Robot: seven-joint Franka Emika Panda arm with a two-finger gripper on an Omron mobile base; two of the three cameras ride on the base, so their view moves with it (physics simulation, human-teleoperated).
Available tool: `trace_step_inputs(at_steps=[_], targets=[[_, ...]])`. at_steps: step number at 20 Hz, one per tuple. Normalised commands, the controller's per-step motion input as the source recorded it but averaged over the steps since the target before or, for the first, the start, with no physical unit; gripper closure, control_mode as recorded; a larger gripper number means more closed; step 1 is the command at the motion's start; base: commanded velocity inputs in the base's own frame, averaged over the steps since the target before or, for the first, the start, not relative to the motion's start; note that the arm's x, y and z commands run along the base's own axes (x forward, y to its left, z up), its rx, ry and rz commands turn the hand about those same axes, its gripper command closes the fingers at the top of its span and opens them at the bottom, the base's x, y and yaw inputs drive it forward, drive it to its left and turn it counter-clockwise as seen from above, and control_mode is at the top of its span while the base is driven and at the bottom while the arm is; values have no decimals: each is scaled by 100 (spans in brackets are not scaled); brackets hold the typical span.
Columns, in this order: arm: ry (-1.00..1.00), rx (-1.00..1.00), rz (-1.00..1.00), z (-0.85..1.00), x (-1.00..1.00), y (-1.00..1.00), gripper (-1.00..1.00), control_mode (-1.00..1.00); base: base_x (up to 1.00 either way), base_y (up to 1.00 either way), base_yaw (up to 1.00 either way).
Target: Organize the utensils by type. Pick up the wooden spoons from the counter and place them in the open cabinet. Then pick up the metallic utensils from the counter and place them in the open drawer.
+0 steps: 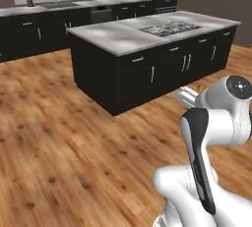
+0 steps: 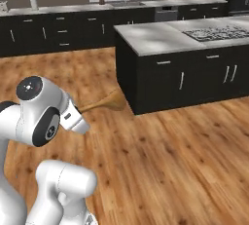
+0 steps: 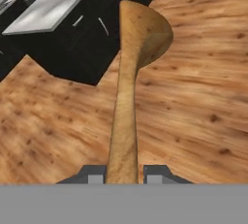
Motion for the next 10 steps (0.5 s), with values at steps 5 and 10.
trace_step_inputs(at_steps=[5,10], targets=[[0,0,0,0,0,0,100,100,63,1,37],[0,0,0,0,0,0,100,100,76,2,36]])
